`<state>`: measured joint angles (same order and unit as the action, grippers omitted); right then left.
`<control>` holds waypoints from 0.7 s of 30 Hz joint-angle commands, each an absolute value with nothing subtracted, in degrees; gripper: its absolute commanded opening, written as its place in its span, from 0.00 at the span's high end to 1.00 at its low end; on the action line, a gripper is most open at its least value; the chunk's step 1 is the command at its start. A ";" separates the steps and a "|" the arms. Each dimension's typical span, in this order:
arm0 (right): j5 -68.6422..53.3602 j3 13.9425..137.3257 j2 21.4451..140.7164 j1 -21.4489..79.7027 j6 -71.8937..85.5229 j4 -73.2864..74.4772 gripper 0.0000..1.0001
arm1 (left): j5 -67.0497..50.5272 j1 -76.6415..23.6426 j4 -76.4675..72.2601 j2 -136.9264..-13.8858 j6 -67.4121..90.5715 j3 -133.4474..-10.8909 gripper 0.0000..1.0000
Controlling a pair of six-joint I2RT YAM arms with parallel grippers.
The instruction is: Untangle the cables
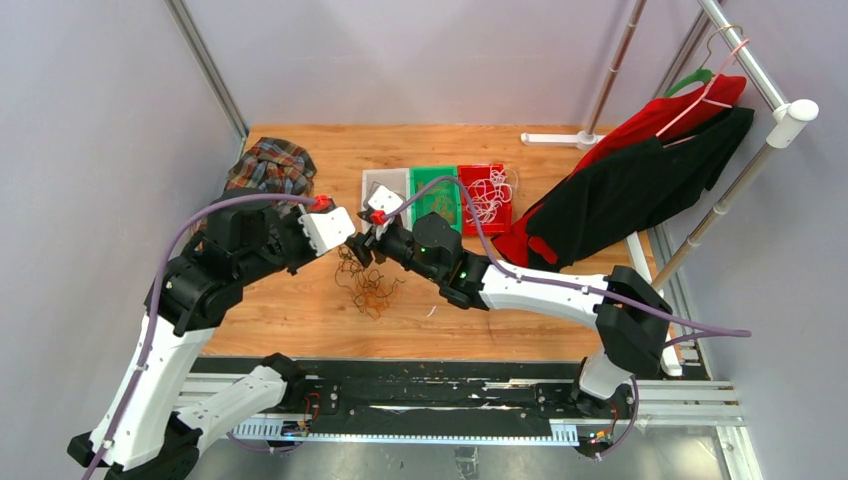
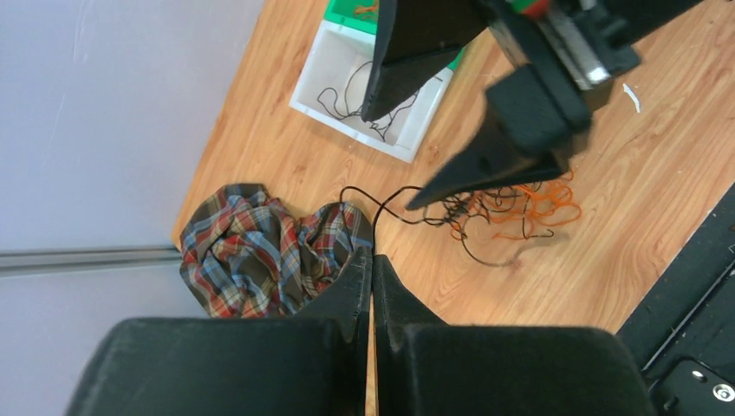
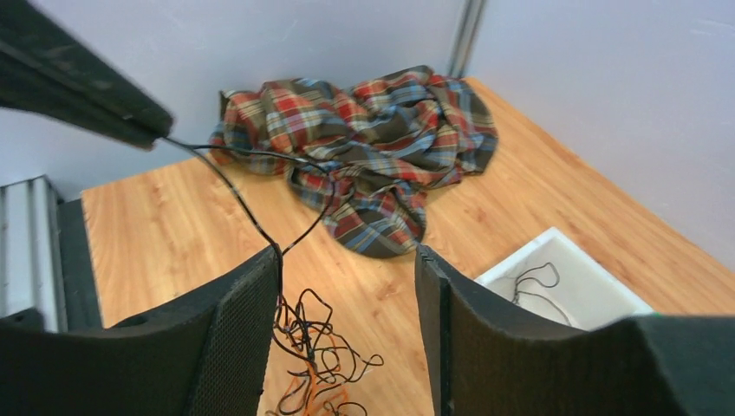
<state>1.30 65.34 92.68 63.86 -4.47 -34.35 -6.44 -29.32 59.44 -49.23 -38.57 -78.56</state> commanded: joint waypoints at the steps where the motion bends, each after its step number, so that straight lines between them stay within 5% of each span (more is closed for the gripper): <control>1: 8.48 68.58 93.30 64.51 -4.94 -39.72 0.45 | -8.41 -28.92 62.38 -49.39 -38.30 -81.85 1.00; 9: 9.89 68.07 93.35 65.05 -6.33 -39.45 0.54 | -9.33 -28.96 63.24 -49.70 -38.78 -83.22 1.00; 21: 15.82 67.08 100.58 65.53 -5.52 -46.03 0.51 | -23.47 -28.92 66.69 -53.03 -33.89 -95.65 1.00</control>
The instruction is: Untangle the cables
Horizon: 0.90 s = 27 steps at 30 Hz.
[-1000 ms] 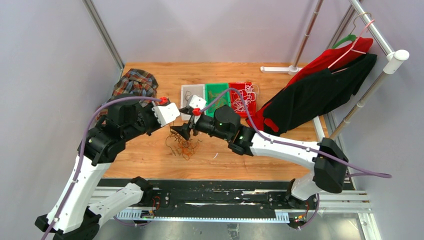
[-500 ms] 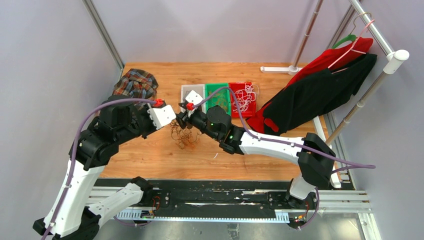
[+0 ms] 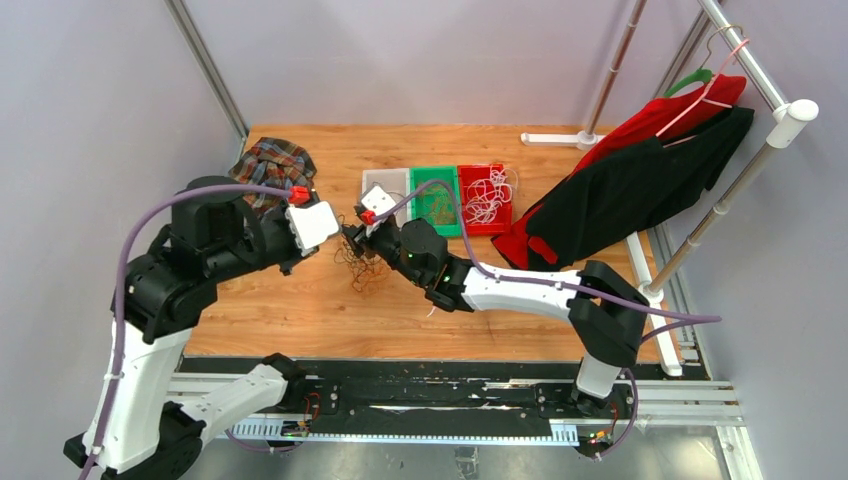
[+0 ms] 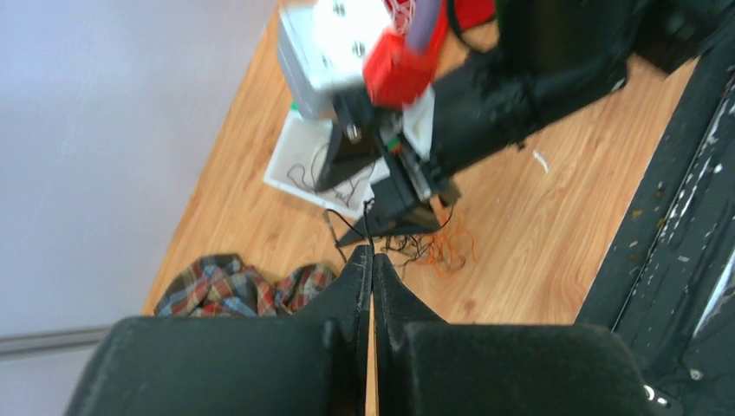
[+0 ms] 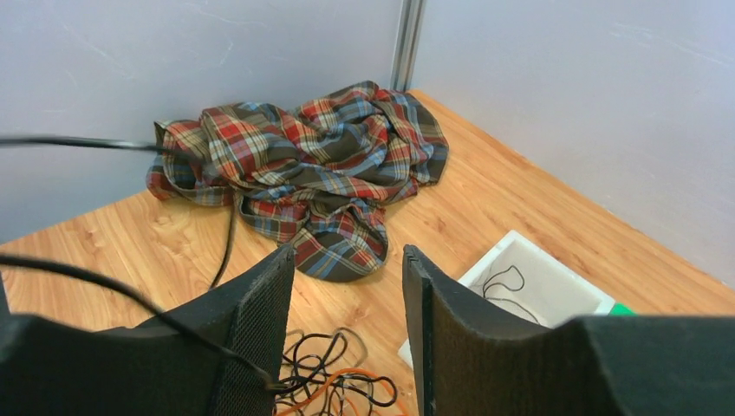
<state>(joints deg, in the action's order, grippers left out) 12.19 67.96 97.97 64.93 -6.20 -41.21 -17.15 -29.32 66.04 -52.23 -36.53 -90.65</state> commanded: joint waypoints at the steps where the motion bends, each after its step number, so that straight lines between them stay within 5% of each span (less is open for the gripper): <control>1: 16.04 66.42 101.23 65.37 -4.49 -46.44 0.51 | -23.99 -28.92 66.71 -53.41 -33.65 -96.98 1.00; 19: 20.65 45.57 102.58 64.16 7.07 -54.57 0.57 | -12.16 -28.92 65.06 -66.98 -40.59 -132.40 1.00; 27: 21.76 40.72 100.65 64.16 8.08 -55.88 0.57 | 1.55 -28.92 43.03 -64.77 -43.93 -126.33 1.00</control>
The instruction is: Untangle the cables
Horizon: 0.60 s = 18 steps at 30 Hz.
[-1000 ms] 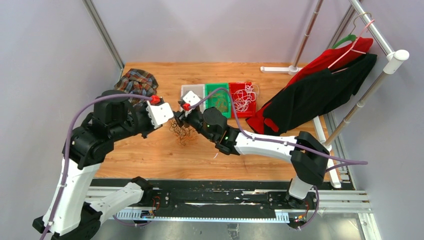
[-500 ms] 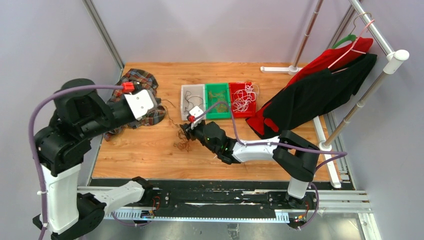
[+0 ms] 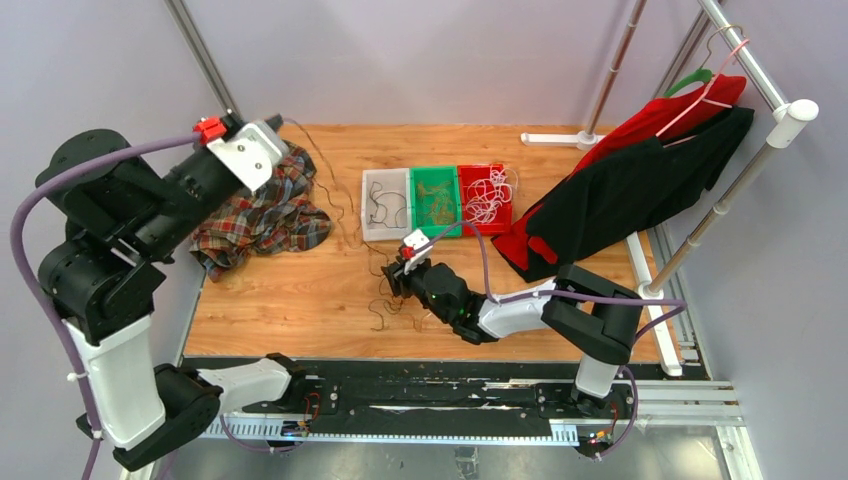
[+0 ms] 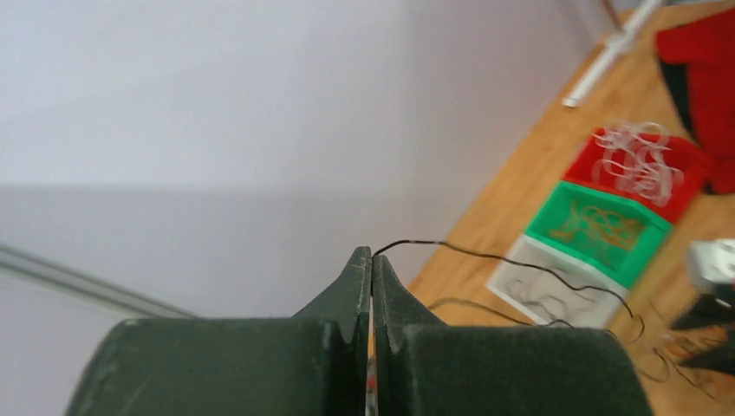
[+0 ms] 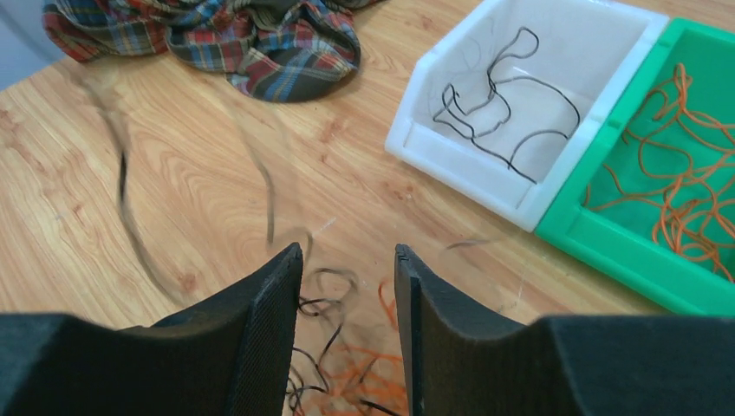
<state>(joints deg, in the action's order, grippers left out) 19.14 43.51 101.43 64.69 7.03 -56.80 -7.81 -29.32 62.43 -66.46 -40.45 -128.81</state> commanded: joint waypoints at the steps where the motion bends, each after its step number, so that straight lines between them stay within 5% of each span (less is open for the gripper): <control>1: 21.72 40.36 100.56 64.16 8.07 -56.17 0.56 | 3.06 -28.92 38.09 -64.37 -45.34 -125.14 1.00; 13: 23.18 36.95 99.87 64.16 9.17 -56.95 0.55 | 7.49 -28.92 7.93 -68.11 -55.70 -124.79 1.00; 18: 23.67 35.62 99.58 64.16 9.75 -57.13 0.55 | 4.81 -28.92 10.44 -72.68 -57.88 -133.23 1.00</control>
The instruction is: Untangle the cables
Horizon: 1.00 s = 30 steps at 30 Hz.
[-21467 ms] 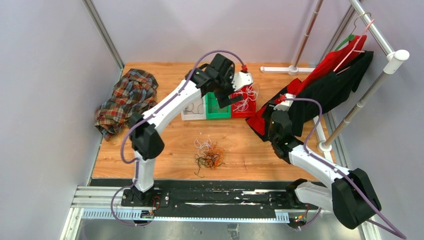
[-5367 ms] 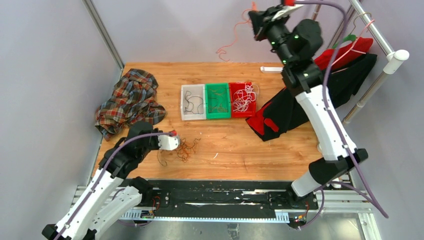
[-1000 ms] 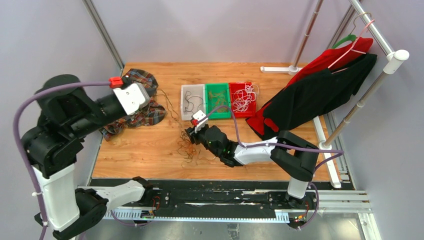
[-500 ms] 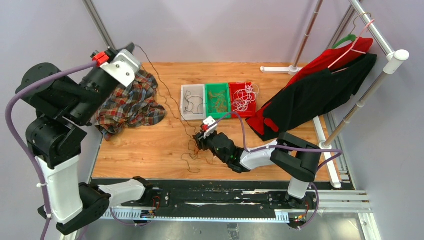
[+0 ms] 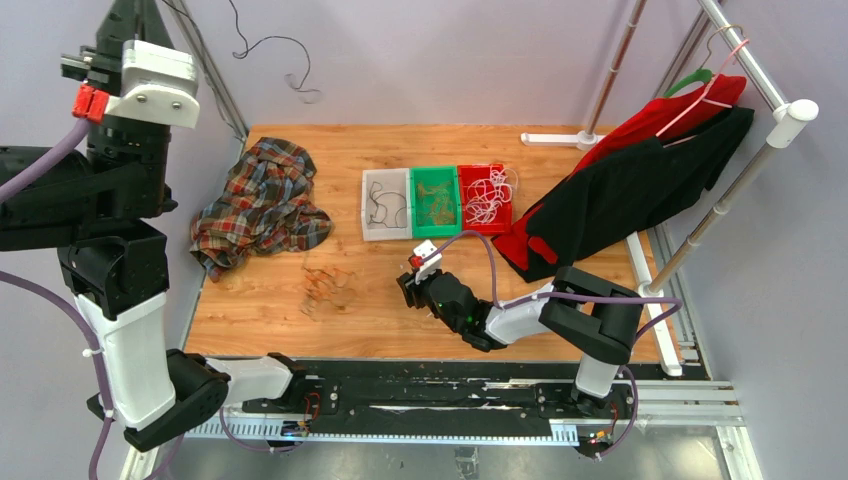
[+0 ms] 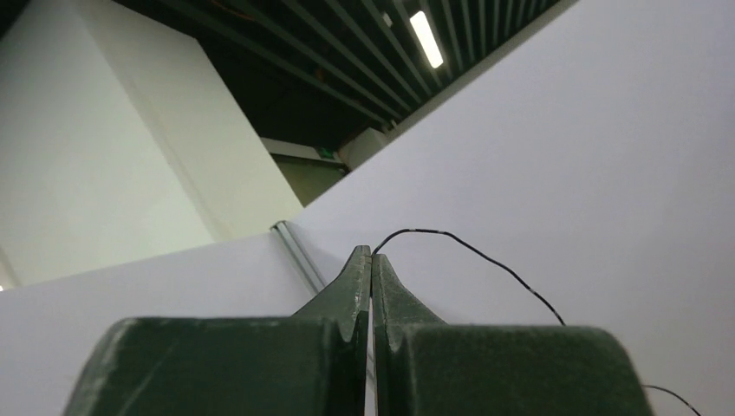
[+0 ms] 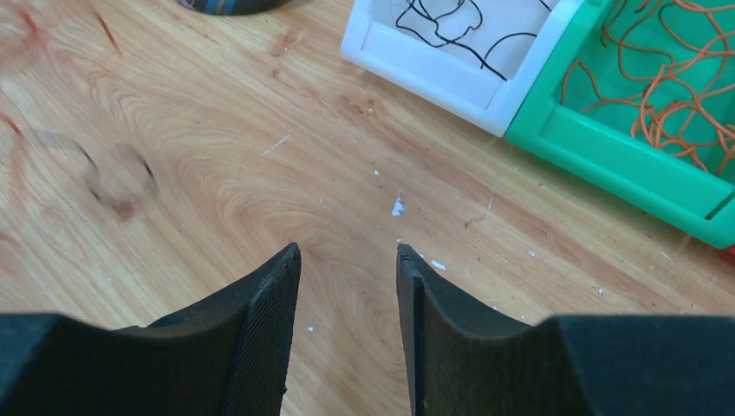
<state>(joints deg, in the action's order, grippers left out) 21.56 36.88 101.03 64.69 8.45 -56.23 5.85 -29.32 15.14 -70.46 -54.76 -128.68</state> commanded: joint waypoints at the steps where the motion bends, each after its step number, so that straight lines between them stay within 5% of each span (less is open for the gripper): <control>1: 23.67 35.52 99.62 64.16 9.73 -57.19 0.55 | 3.95 -28.92 10.53 -72.74 -58.10 -133.01 0.99; 14: 5.07 52.76 91.02 66.11 -1.05 -47.90 0.31 | 1.09 -28.92 12.19 -68.84 -56.97 -125.02 1.00; 20: -2.86 64.07 95.48 67.83 -1.18 -44.49 0.28 | 0.60 -28.92 12.81 -68.82 -57.10 -125.44 1.00; 30: 1.30 70.64 102.63 65.64 -1.99 -42.02 0.31 | -2.20 -28.92 14.21 -68.12 -54.73 -125.97 1.00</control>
